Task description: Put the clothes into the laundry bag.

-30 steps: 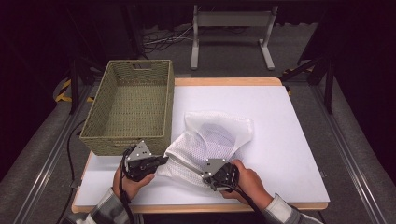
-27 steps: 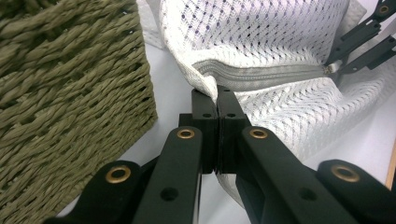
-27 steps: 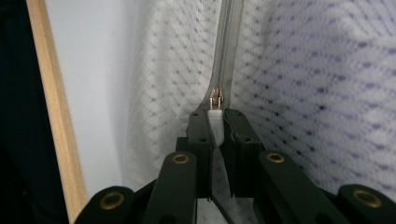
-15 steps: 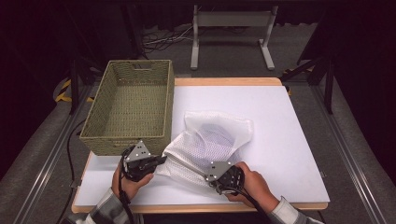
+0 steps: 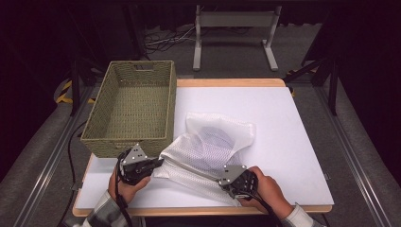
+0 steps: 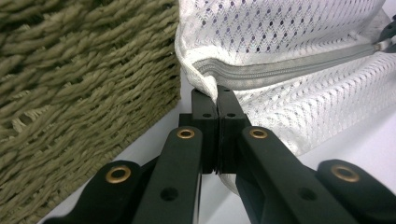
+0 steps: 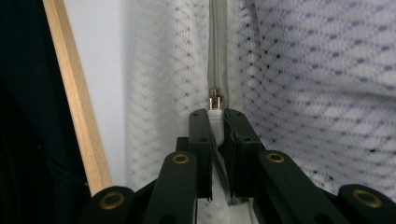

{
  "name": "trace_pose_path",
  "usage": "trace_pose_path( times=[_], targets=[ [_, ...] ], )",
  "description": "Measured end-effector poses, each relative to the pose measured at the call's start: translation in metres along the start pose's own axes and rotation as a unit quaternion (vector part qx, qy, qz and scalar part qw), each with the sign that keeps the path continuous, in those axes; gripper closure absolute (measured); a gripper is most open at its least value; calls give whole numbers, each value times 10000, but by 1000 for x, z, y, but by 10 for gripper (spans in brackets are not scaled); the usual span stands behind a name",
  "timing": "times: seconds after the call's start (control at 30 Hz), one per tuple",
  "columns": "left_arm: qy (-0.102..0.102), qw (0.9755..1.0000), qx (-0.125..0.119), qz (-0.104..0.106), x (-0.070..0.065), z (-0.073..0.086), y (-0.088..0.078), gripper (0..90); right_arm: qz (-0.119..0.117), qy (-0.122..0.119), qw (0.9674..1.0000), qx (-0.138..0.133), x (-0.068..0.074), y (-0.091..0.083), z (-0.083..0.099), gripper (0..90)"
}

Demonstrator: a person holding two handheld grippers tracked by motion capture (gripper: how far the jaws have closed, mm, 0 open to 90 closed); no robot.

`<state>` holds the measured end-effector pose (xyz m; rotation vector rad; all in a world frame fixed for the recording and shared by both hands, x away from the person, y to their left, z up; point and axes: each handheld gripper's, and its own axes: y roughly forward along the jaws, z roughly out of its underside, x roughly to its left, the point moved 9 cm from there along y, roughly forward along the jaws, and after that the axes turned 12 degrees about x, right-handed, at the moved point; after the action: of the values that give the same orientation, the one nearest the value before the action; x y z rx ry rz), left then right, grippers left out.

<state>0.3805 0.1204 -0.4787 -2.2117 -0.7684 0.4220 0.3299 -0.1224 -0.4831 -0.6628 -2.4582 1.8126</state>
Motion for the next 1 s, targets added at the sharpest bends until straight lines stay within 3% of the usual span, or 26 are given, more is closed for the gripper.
trace_pose_path(
  times=[0.4,0.8,1.0],
  targets=[
    [5,10000,58,-75,4,3,0,889,29,77,9999,140,-2,-3,22,826],
    [-137,9998,36,-164,13,9,-6,888,62,167,9995,256,-6,-5,39,825],
    [-36,9997,87,-224,13,10,-6,888,62,237,9994,260,-7,-5,43,826]
  ],
)
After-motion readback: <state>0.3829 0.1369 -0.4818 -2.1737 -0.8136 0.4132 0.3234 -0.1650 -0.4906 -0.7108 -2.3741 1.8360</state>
